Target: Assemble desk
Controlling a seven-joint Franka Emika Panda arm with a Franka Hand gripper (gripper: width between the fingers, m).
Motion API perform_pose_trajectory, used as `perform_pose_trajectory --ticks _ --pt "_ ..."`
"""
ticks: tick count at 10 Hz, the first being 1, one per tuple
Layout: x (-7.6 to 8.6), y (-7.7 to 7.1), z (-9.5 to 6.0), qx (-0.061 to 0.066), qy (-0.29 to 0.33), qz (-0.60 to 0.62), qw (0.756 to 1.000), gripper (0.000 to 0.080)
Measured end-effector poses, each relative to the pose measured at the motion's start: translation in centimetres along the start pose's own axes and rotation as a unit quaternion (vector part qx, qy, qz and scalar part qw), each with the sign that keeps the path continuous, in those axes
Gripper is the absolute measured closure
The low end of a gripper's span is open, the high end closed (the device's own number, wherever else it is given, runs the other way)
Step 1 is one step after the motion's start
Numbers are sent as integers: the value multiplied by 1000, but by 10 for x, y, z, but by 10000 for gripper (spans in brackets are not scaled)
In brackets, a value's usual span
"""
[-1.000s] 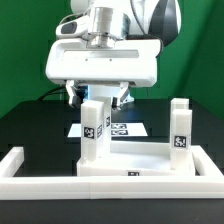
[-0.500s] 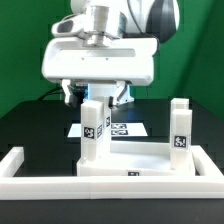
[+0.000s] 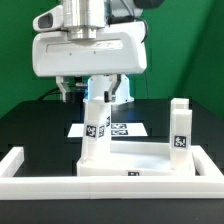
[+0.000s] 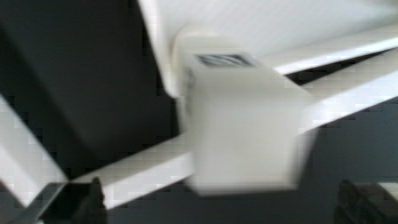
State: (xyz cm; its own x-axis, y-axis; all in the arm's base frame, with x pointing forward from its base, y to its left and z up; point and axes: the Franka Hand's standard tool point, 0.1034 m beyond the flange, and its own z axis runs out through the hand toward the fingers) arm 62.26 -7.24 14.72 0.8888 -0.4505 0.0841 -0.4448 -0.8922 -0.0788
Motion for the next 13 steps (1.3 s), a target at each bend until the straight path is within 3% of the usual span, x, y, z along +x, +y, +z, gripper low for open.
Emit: perform_pose_trajectory --ticks 3,4,8,12,13 --pt "5 -3 0 -8 -91 4 996 150" --pt "11 -3 6 -9 -65 4 998 150" --pt "-19 4 20 -15 -66 1 998 150" --pt "-19 6 23 -22 -56 5 998 150" --pt "-19 6 23 -22 -56 20 998 265"
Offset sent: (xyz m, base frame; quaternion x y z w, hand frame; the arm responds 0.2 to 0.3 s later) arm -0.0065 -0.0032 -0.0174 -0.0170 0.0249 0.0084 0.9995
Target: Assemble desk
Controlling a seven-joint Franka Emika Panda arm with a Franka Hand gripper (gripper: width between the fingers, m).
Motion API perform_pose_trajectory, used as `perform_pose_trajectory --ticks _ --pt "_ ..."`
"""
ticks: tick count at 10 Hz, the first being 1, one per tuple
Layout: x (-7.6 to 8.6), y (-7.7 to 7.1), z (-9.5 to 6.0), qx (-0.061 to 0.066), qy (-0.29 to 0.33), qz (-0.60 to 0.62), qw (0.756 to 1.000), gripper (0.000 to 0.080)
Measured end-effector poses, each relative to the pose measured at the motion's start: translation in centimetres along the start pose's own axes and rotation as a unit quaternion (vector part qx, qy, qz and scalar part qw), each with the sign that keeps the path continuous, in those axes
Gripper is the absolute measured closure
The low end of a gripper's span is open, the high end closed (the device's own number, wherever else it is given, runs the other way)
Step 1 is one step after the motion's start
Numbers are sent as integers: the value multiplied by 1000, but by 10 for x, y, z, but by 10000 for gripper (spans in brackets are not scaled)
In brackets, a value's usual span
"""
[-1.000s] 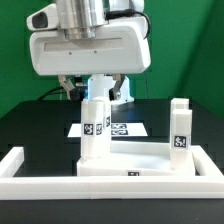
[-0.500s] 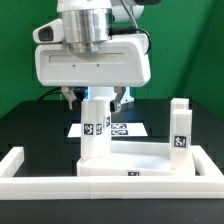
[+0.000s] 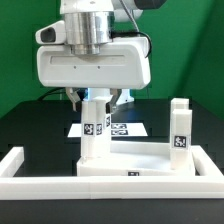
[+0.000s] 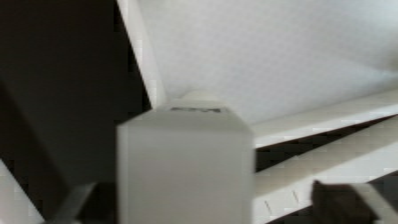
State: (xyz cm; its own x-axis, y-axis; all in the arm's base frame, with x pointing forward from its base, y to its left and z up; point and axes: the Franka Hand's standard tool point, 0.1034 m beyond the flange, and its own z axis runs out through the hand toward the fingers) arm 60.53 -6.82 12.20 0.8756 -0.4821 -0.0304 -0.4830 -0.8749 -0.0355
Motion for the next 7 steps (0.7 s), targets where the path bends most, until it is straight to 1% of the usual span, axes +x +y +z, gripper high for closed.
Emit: perform_pose_trajectory --ticks 1,2,3,5,6,7 --pt "0 0 0 0 0 29 1000 462" --pt "0 0 1 0 0 64 998 462" --pt "0 0 1 0 0 105 995 510" --pt "0 0 1 0 0 151 989 510" --pt "0 0 1 2 0 198 980 510" --pt "4 1 2 9 -3 274 962 510"
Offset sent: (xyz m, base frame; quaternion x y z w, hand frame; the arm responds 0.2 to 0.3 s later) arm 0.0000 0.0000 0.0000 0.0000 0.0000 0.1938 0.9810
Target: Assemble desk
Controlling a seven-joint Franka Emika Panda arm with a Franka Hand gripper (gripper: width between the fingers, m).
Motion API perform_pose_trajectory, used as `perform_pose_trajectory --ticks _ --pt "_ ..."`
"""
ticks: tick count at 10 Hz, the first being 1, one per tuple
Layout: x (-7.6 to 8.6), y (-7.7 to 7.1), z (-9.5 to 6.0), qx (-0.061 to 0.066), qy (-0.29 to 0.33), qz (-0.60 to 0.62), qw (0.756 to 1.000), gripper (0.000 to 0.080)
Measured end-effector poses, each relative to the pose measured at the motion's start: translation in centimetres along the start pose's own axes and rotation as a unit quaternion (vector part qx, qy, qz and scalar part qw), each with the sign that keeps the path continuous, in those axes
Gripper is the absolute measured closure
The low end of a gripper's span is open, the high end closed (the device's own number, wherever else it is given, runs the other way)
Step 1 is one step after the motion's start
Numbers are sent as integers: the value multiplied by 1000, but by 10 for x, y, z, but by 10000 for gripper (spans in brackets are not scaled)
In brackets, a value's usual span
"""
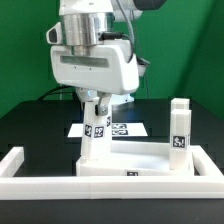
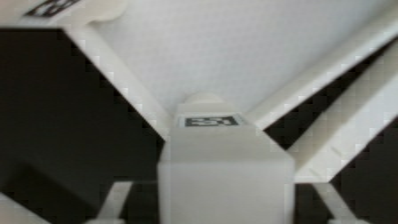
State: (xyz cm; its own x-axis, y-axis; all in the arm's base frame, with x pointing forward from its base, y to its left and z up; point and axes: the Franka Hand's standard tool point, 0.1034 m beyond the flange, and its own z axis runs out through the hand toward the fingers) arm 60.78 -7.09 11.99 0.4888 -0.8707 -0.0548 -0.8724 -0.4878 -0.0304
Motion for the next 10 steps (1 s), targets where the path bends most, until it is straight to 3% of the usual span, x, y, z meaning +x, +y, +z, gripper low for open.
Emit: perform_pose_trajectory --ticks 2,5,6,8,9,10 --pt "5 -2 1 8 -4 118 993 509" --pt "-3 -24 0 41 2 330 943 509" --pt "0 -28 1 60 10 377 924 509" --pt "1 -28 1 64 11 373 925 500" --pt "1 -28 1 62 14 342 937 500" --pt "-1 -28 2 53 27 264 963 330"
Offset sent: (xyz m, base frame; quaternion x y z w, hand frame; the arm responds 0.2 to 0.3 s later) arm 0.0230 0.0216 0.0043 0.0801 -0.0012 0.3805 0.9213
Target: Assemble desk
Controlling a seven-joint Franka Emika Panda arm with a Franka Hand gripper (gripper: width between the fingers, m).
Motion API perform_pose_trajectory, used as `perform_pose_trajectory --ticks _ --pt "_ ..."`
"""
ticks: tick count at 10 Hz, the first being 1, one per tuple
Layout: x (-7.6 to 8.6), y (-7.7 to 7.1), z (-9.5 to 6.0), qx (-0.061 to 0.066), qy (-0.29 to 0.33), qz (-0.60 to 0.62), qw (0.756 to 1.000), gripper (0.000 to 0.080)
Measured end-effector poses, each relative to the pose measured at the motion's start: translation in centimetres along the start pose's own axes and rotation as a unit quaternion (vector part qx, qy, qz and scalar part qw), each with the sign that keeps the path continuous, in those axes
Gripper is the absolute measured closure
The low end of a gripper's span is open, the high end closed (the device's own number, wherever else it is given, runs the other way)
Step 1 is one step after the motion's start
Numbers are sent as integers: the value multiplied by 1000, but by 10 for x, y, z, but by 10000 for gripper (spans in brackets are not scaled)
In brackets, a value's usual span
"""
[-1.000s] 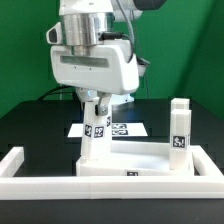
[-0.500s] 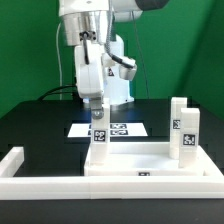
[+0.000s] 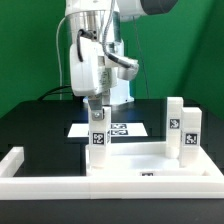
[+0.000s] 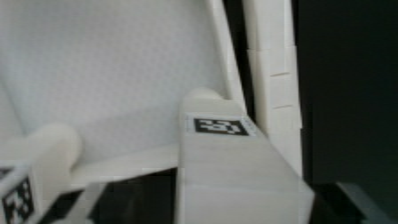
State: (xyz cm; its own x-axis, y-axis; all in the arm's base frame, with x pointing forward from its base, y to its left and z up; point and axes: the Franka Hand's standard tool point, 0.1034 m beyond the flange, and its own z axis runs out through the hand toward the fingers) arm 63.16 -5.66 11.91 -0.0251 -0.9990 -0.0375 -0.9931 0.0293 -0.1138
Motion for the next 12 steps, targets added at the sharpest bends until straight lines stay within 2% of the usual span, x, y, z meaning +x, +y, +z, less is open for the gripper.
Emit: perform_pose_trajectory --ticks 1,2,3,5,6,7,9,11,12 --pt "-5 0 -1 -6 11 -82 997 330" --pt "-10 1 -1 -8 13 -145 989 187" --pt "-8 1 0 -8 13 -154 988 159" --pt "-7 1 0 -10 12 -232 973 152" --pt "-6 0 0 -14 18 -301 953 152" --pt "-6 -5 0 -19 27 -402 915 150" --pt "-5 -9 3 -22 24 -526 850 150" --pt "-5 -9 3 -21 24 -516 856 150" --pt "-5 -9 3 -21 24 -516 856 273"
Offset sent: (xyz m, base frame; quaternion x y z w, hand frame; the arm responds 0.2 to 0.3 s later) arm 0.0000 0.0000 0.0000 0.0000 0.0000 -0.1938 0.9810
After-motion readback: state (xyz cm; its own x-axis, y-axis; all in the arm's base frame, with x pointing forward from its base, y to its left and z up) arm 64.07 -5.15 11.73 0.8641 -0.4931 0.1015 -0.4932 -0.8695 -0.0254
